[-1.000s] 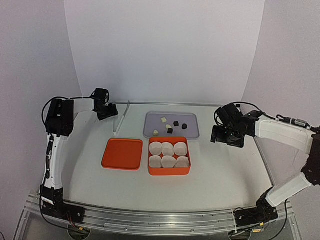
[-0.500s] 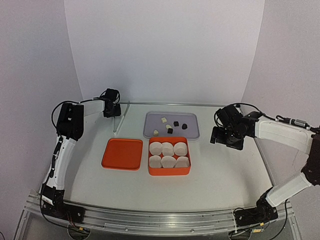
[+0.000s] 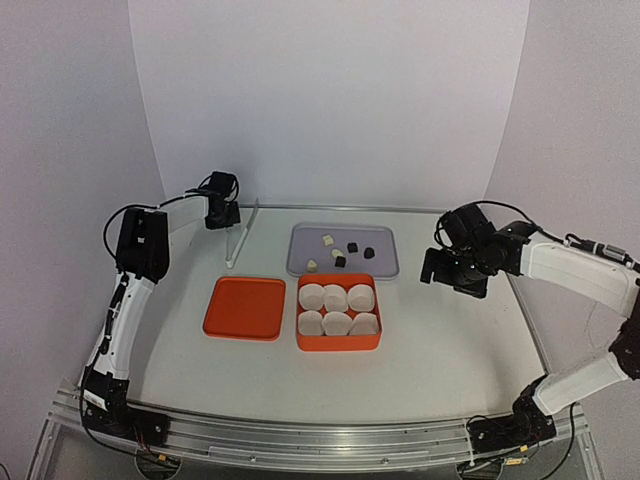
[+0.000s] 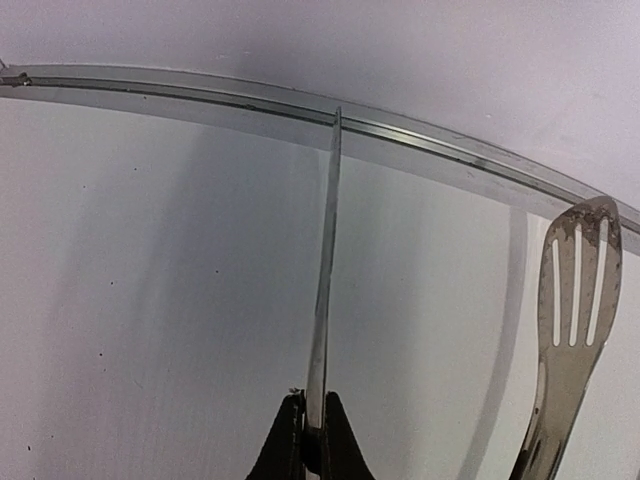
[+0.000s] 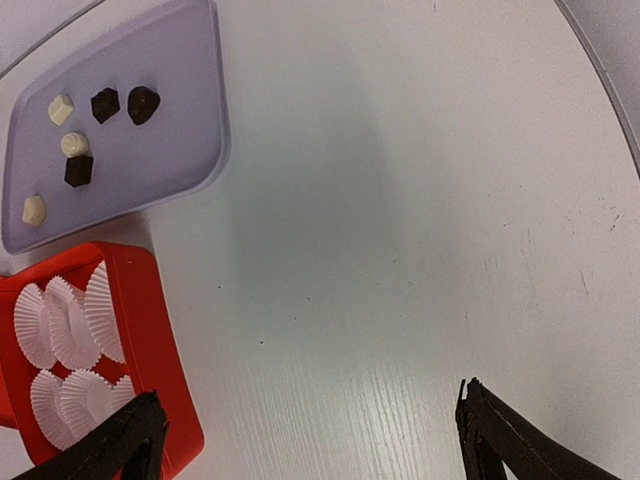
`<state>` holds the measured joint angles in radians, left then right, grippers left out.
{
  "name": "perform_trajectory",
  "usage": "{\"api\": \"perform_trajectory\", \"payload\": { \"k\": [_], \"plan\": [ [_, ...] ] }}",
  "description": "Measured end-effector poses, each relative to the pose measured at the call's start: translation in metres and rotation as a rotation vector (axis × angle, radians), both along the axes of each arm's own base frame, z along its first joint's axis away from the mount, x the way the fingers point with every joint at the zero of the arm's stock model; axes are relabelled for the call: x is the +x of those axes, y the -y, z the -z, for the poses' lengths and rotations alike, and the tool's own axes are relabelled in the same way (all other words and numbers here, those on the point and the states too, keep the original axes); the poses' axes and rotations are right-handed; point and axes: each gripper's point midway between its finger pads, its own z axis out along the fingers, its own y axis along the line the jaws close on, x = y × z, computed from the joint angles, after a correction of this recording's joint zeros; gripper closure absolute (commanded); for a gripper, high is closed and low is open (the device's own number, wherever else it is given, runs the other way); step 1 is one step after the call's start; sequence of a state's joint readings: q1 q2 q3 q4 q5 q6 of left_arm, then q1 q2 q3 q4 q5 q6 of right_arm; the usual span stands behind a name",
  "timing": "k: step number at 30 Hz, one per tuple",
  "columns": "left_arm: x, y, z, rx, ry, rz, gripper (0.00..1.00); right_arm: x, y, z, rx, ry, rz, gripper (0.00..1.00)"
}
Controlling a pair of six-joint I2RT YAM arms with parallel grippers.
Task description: Pack the chocolate
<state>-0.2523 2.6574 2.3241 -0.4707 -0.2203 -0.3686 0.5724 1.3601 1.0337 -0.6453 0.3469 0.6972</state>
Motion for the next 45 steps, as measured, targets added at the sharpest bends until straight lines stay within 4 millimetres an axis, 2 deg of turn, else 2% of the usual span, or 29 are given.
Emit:
{"api": "perform_trajectory", "payload": {
  "k": [2, 5, 9, 10, 14, 16, 18, 21, 23, 27, 29, 31, 34, 37, 40, 45],
  "plan": [
    [-0.002, 0.002, -0.010, -0.021, 0.002, 0.001, 1.00, 0.000, -0.002, -0.007, 0.006, 0.016, -0.030, 0.02],
    [-0.008, 0.008, -0.043, -0.077, 0.025, 0.010, 1.00, -0.001, -0.009, -0.017, 0.032, 0.037, -0.088, 0.02],
    [-0.037, 0.024, -0.118, -0.225, 0.079, 0.072, 1.00, -0.001, -0.037, -0.029, 0.138, 0.065, -0.186, 0.02],
    [-0.047, 0.030, -0.142, -0.268, 0.102, 0.095, 1.00, 0.000, -0.049, -0.032, 0.174, 0.076, -0.218, 0.02],
    [-0.104, 0.069, -0.232, -0.464, 0.221, 0.236, 1.00, -0.008, -0.120, -0.046, 0.367, 0.110, -0.424, 0.02],
    [-0.138, 0.100, -0.263, -0.551, 0.262, 0.326, 1.00, -0.015, -0.159, -0.053, 0.459, 0.136, -0.539, 0.02],
    [-0.172, 0.135, -0.286, -0.634, 0.293, 0.414, 1.00, -0.029, -0.196, -0.059, 0.533, 0.156, -0.656, 0.02],
    [-0.223, 0.178, -0.289, -0.741, 0.281, 0.501, 1.00, -0.049, -0.235, -0.077, 0.637, 0.217, -0.795, 0.02],
    [-0.252, 0.196, -0.283, -0.807, 0.260, 0.532, 1.00, -0.061, -0.253, -0.097, 0.716, 0.280, -0.867, 0.02],
    [-0.285, 0.205, -0.280, -0.899, 0.267, 0.510, 1.00, -0.073, -0.272, -0.144, 0.873, 0.424, -0.958, 0.02],
    [-0.296, 0.206, -0.292, -0.948, 0.311, 0.496, 1.00, -0.079, -0.277, -0.159, 0.918, 0.474, -0.987, 0.02],
    [-0.308, 0.205, -0.314, -1.015, 0.370, 0.495, 1.00, -0.082, -0.281, -0.169, 0.947, 0.504, -1.009, 0.02],
    [-0.324, 0.203, -0.346, -1.119, 0.449, 0.519, 1.00, -0.086, -0.291, -0.175, 0.974, 0.515, -1.028, 0.02],
    [-0.331, 0.201, -0.369, -1.193, 0.505, 0.537, 1.00, -0.087, -0.301, -0.178, 0.995, 0.509, -1.041, 0.02],
    [-0.334, 0.201, -0.374, -1.225, 0.523, 0.534, 1.00, -0.089, -0.311, -0.188, 1.022, 0.510, -1.061, 0.02],
    [-0.338, 0.203, -0.371, -1.257, 0.524, 0.538, 1.00, -0.096, -0.330, -0.208, 1.080, 0.518, -1.100, 0.04]
  ]
}}
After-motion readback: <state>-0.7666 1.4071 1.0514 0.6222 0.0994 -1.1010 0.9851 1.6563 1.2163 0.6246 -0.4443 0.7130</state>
